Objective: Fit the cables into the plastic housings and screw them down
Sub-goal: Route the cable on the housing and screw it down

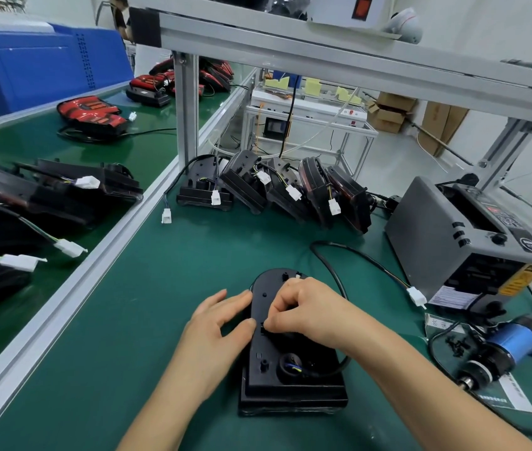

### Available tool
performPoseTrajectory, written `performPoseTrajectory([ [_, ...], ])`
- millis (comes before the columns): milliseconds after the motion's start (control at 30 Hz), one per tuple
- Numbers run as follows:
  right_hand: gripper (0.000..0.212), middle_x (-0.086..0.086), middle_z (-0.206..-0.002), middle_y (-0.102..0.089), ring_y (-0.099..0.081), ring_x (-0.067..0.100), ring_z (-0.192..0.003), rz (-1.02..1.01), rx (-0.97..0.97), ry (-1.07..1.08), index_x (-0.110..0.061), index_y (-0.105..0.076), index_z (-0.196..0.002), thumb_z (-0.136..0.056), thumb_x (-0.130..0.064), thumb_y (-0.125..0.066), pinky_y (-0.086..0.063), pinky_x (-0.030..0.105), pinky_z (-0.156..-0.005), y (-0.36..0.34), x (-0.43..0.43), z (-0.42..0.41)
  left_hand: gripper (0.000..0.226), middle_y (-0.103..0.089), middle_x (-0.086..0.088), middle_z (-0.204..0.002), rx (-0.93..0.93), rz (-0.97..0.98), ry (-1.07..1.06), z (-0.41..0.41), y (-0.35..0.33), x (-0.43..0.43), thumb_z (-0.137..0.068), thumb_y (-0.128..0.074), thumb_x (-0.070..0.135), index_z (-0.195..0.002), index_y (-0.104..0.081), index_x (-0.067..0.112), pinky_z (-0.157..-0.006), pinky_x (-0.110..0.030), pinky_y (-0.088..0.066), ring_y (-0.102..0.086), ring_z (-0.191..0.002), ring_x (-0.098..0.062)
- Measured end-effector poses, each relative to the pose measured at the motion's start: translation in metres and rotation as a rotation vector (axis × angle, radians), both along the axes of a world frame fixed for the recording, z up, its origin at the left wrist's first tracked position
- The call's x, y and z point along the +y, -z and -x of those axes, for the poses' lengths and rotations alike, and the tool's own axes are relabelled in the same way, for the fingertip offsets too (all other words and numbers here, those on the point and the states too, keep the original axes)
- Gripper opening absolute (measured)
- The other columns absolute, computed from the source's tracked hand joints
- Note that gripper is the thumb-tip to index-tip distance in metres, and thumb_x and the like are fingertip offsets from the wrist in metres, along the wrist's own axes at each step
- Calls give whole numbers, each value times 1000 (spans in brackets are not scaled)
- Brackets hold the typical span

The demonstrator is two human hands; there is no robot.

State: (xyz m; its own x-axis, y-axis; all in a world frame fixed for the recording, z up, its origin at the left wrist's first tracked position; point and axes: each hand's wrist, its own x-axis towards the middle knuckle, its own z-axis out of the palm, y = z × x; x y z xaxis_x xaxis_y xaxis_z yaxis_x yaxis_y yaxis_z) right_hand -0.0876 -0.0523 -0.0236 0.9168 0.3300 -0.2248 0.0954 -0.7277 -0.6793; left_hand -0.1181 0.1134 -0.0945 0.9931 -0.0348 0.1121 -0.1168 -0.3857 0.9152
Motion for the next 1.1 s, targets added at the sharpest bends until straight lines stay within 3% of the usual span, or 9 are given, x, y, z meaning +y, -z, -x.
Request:
performPoseTrajectory([
  [100,25,-5,-82,-58,-49,1,-83,35,-47,-6,-29,-61,-56,-77,-22,-73,-38,9,-67,3,0,0,45,-40,61,-99,-2,-6,2,0,0,0,-88,-63,20,-104,-52,61,-104,-15,-21,-17,-117,32],
  [300,25,-8,-89,-55,-47,9,-102,64,-83,9,-31,-61,-56,-77,-24,-72,-39,22,-84,6,-1,1,40,-41,53,-105,14,1,-14,-2,2,-1,-88,-64,18,-119,-59,43,-103,-13,-21,-20,-117,31],
  [400,28,-8,-88,-55,-47,12,-102,74,-88,7,-32,-59,-55,-78,-24,-72,-38,22,-84,6,0,1,41,-41,53,-105,18,-1,-15,-1,2,0,-88,-64,18,-122,-59,40,-102,-12,-20,-18,-113,34],
  [600,30,-9,-87,-53,-46,13,-101,77,-87,15,-33,-58,-53,-78,-24,-72,-36,21,-82,6,1,1,40,-37,64,-88,27,1,-16,-1,0,-1,-88,-64,18,-118,-59,44,-98,-9,-20,-16,-107,40],
  [767,26,-9,-84,-54,-46,13,-102,117,-106,7,-31,-58,-56,-78,-24,-70,-39,23,-83,6,2,2,41,-39,61,-94,19,7,-13,0,0,-1,-88,-63,17,-117,-57,47,-101,-12,-21,-16,-111,37],
  [967,23,-6,-73,-55,-42,9,-99,171,-110,0,-27,-57,-60,-80,-27,-69,-39,23,-79,4,3,2,42,-41,50,-108,9,7,-12,1,-2,-1,-88,-63,17,-123,-58,40,-104,-14,-20,-23,-125,19],
  [1100,23,-10,-79,-50,-41,13,-104,213,-121,-9,-28,-53,-63,-80,-30,-69,-36,23,-78,3,4,1,42,-38,62,-92,14,8,2,2,-5,-2,-88,-63,17,-117,-56,47,-104,-15,-20,-19,-117,29],
])
